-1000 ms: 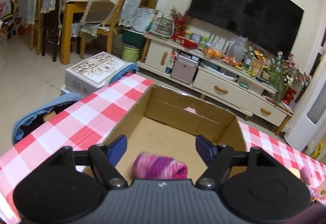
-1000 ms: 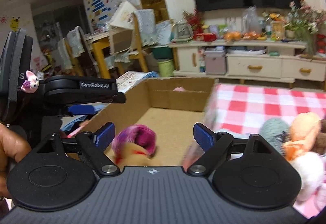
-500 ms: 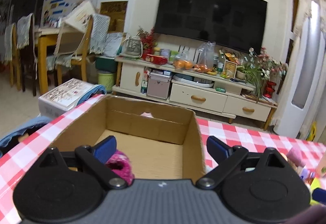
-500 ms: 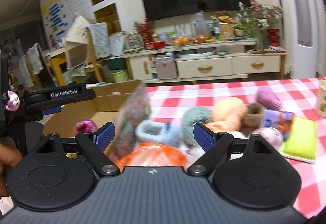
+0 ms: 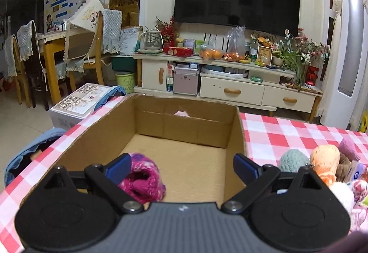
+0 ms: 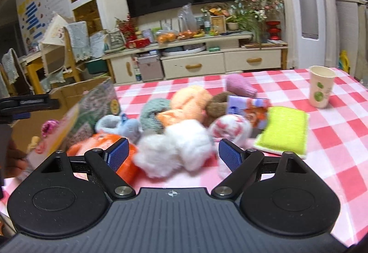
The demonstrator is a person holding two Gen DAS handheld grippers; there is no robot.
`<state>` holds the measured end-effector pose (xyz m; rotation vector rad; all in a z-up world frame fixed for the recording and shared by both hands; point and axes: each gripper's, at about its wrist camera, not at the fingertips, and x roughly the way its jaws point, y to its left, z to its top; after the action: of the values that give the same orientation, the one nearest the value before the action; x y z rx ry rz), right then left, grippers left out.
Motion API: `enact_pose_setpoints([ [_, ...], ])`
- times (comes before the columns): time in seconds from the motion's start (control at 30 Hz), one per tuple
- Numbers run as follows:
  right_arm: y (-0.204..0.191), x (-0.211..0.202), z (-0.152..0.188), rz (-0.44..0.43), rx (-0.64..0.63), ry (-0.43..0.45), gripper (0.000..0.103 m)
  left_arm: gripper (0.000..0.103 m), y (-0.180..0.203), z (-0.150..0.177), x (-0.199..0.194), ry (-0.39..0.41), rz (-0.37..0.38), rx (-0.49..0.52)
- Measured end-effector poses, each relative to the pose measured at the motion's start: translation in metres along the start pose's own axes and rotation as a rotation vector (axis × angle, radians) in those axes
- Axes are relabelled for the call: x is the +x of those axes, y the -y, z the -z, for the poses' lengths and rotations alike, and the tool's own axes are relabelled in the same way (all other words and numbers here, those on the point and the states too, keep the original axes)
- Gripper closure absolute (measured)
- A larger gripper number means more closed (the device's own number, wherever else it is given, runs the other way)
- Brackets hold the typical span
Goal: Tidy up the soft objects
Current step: 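Return the left tool to the pile above the white fluffy pompom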
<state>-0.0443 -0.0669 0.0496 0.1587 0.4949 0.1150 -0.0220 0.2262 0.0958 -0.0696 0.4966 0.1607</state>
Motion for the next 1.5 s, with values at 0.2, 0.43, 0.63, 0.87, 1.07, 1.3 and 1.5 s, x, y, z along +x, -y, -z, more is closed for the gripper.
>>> enact_pose_setpoints([
  [0.2,0.010,-0.002,0.002,0.065,0.017,0.010,0.000,0.007,0.000,0.000,-0.007,-0.005,-0.011,0.002],
  [0.43,0.031,-0.001,0.010,0.132,0.036,0.018,0.000,0.003,0.019,-0.009,-0.024,0.096,0.002,-0.002],
  [0.63,0.051,0.002,0.014,0.186,0.052,0.019,0.000,0.003,0.050,-0.006,-0.035,0.129,0.093,0.020],
  [0.87,0.089,0.009,0.014,0.216,0.185,-0.026,0.000,0.002,0.092,0.006,-0.035,0.074,0.219,0.060],
  [1.07,0.140,0.025,0.006,0.120,0.387,-0.065,0.000,0.003,0.128,0.026,-0.026,-0.045,0.339,0.086],
  [1.3,0.172,0.040,-0.004,0.054,0.502,-0.073,0.000,0.005,0.165,0.046,-0.016,-0.117,0.390,0.164],
  [1.5,0.165,0.047,-0.022,-0.040,0.367,-0.020,0.000,0.013,0.178,0.055,0.005,-0.189,0.371,0.151],
])
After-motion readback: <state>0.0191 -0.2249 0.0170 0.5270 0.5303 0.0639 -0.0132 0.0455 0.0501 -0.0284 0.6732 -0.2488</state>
